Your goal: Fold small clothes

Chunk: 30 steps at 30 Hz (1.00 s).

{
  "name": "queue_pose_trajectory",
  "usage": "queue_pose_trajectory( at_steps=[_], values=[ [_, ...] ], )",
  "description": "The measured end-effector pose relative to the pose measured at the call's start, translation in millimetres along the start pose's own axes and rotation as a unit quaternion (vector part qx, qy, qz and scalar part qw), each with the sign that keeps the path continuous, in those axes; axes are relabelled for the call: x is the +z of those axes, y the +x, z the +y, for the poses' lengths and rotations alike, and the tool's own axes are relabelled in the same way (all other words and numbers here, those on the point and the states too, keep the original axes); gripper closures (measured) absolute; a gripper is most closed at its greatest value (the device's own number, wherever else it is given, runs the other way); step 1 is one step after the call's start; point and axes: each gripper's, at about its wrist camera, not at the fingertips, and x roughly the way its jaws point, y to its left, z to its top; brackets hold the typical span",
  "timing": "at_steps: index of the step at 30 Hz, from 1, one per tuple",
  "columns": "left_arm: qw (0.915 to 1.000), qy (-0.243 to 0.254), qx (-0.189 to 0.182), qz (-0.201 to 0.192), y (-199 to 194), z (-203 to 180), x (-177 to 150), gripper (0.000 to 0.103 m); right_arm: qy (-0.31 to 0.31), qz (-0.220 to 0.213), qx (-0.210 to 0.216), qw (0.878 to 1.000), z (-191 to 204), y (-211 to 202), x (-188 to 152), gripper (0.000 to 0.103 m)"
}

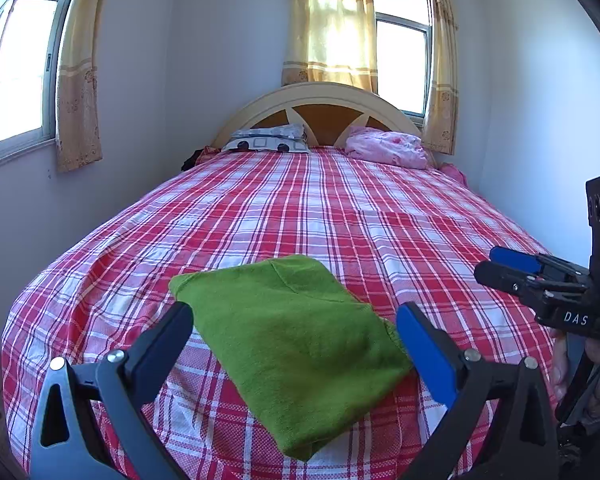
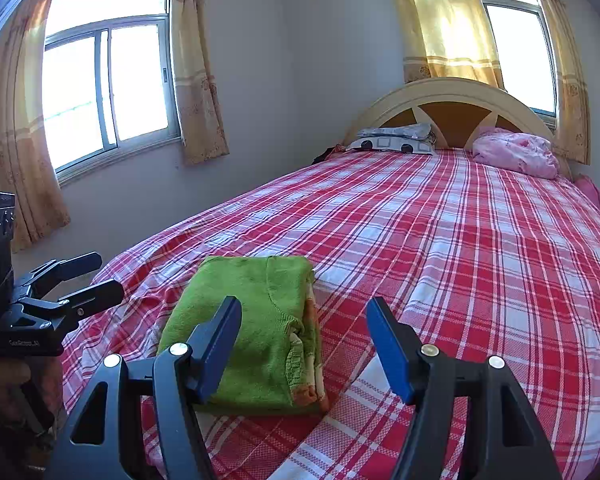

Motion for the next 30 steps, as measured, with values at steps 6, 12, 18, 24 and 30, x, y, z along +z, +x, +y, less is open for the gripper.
queue_pose_trajectory(
  at_steps=[6, 12, 18, 24, 30],
  values=[
    [1.0000, 0.000, 0.001, -0.002, -1.4, -1.3, -0.7, 0.000, -0.008, -0.001, 0.006, 1.000, 6.6, -2.3, -3.3, 0.037],
    [1.0000, -0.005, 0.003, 0.002, 0.3, 1.0, -1.8, 0.000, -0.005, -0.001, 0.010, 1.000, 7.9, -1.8, -4.8, 0.037],
    [1.0000, -0.005, 0.002, 0.003, 0.6, 3.2, -2.0, 0.000, -0.003, -0.002, 0.011, 1.000, 7.0, -1.3, -5.3, 0.037],
    [1.0000, -0.007, 0.002, 0.003, 0.5, 3.1, -2.3, 0.000, -0.005, -0.003, 0.012, 1.000, 9.5, -2.3, -5.6, 0.037],
    [1.0000, -0.008, 0.002, 0.004, 0.8, 4.5, -3.0, 0.000, -0.005, 0.002, 0.015, 1.000, 12.2, -0.5, -6.1, 0.037]
  ],
)
